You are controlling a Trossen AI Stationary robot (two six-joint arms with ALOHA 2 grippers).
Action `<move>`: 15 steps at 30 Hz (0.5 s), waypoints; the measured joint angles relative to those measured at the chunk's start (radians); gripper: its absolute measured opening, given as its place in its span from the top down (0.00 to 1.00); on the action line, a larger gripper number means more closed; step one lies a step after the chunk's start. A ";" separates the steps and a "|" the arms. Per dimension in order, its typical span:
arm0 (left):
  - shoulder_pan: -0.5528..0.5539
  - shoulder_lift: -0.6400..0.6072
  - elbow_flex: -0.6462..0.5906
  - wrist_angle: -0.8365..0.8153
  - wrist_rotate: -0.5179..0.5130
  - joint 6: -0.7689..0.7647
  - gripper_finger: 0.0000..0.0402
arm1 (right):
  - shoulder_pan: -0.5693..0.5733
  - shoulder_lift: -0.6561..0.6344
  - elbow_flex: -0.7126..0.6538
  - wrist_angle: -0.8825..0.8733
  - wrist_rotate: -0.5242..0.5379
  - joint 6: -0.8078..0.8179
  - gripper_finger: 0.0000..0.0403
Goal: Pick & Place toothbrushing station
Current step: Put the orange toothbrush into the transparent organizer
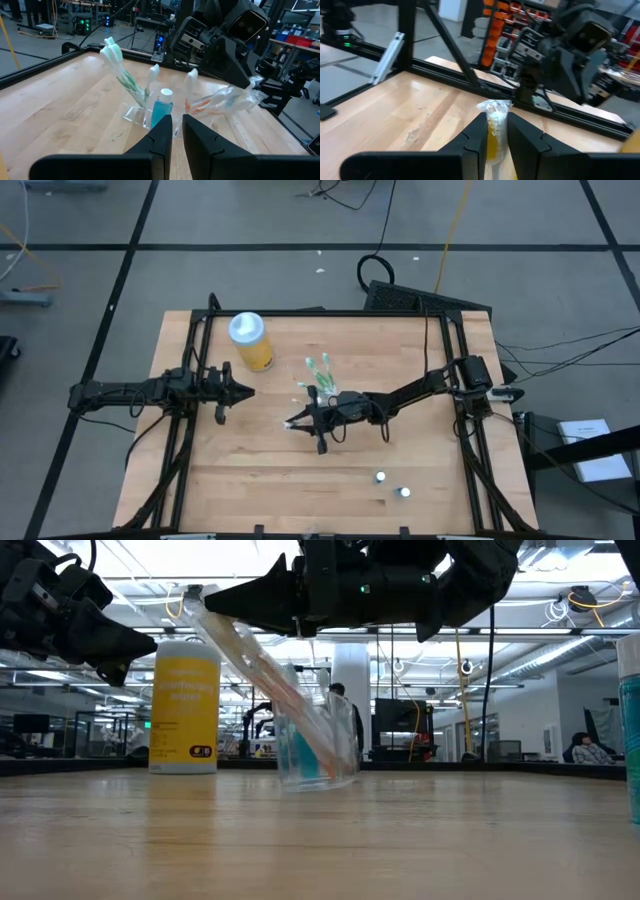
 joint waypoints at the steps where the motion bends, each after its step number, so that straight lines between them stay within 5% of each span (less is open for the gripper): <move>1: 0.000 0.000 0.000 0.000 0.000 0.000 0.88 | 0.001 0.000 0.000 0.001 0.017 0.004 0.85; 15: 0.000 0.000 0.000 0.000 0.000 0.000 0.88 | 0.005 0.000 0.000 0.006 0.044 0.073 0.85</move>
